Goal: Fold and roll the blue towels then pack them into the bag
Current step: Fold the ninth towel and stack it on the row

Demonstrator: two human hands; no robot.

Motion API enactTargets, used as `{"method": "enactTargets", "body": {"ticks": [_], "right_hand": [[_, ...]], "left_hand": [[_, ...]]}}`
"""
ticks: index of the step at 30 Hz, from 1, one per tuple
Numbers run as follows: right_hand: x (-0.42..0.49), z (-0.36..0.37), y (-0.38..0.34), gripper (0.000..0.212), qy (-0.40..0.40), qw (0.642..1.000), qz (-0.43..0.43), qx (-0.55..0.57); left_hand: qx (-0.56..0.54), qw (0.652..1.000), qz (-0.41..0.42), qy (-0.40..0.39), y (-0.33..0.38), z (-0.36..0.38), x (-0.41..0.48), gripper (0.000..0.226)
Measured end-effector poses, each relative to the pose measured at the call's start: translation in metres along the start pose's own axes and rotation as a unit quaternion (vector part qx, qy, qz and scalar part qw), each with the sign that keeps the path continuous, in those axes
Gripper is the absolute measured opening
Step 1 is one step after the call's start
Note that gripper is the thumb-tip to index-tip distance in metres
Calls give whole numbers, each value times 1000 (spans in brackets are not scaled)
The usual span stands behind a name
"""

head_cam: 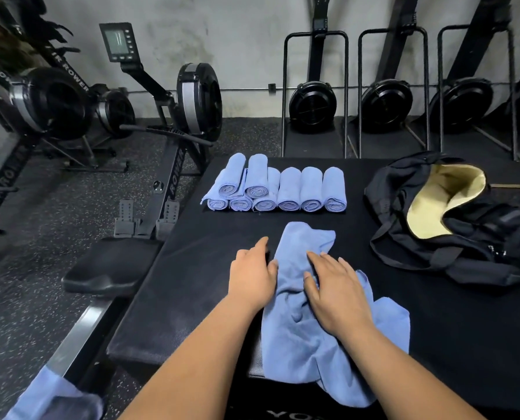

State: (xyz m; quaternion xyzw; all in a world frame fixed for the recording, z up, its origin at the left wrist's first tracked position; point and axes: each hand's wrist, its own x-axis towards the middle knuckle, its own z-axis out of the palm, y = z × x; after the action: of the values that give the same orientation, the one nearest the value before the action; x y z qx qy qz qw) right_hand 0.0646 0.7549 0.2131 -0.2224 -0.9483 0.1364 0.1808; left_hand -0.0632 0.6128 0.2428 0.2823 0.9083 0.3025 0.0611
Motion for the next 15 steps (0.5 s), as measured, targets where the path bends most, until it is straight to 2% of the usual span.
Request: {"method": "enactTargets", "body": {"ticks": [3,6,7,9,10,12,14,15], "right_hand": [[2,0,3,64,-1,1000,3,29],[3,2,5,65,-5,999,9,32],[3,3,6,65,-1,999,15,28],[3,4,5,63,15,999,34,10],[2,5,4,61,24,999,48,-6],[2,6,4,53,43,995,72,-46],[1,3,2,46,58,989,93,-95],[1,2,3,43,67,985,109,-111]], "left_hand": [[-3,1000,-15,-5,10,10,14,62],[-36,999,-29,0,14,18,18,45],[-43,998,-31,20,15,18,17,40],[-19,994,-20,110,18,15,16,37],[8,988,-1,154,19,15,15,36],[66,973,88,205,18,19,7,27],[112,958,183,189,13,30,-4,18],[130,957,198,168,11,34,-9,24]]}}
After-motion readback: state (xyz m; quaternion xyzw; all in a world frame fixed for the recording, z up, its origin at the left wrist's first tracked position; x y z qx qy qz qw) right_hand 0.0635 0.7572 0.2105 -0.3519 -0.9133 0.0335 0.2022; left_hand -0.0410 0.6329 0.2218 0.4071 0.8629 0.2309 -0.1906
